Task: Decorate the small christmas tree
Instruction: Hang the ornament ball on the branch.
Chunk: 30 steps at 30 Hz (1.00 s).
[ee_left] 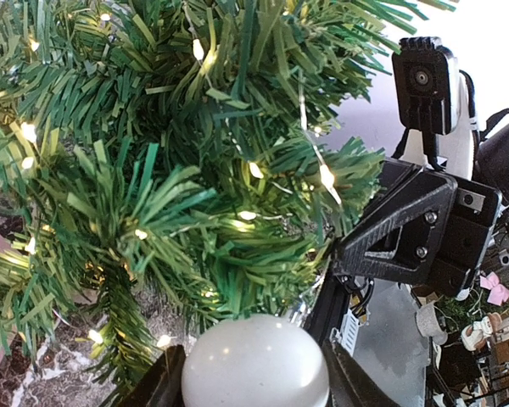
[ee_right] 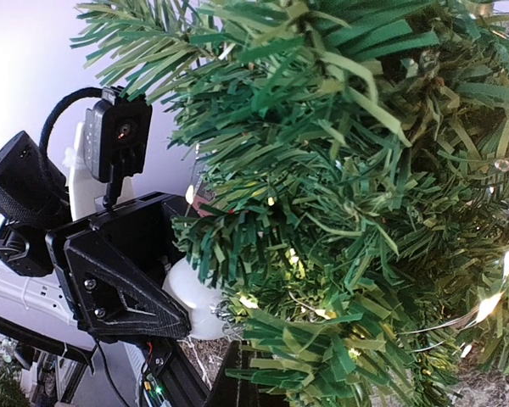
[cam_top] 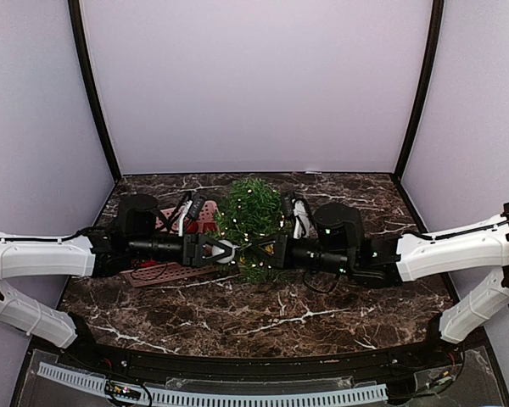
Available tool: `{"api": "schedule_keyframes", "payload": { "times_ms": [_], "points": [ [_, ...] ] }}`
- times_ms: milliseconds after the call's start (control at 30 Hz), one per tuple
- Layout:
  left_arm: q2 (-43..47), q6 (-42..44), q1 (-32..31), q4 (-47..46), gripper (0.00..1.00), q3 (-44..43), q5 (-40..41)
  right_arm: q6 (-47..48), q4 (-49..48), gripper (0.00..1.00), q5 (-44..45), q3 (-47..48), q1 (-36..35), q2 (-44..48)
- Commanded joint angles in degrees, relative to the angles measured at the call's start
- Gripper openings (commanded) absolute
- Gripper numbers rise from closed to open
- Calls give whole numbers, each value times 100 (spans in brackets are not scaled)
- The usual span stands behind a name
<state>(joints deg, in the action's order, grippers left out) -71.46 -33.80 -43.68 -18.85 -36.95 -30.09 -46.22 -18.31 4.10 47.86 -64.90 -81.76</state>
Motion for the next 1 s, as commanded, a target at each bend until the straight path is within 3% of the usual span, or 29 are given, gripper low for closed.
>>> {"api": "schedule_keyframes", "payload": {
  "times_ms": [0, 967],
  "points": [
    [-43, -35, -4, -230, 36, 62, 117, -45, -221, 0, 36, -22, -57, -73],
    [-371, -4, -5, -669, 36, 205, 235, -247, -375, 0, 413, 21, -54, -349]
  ]
}}
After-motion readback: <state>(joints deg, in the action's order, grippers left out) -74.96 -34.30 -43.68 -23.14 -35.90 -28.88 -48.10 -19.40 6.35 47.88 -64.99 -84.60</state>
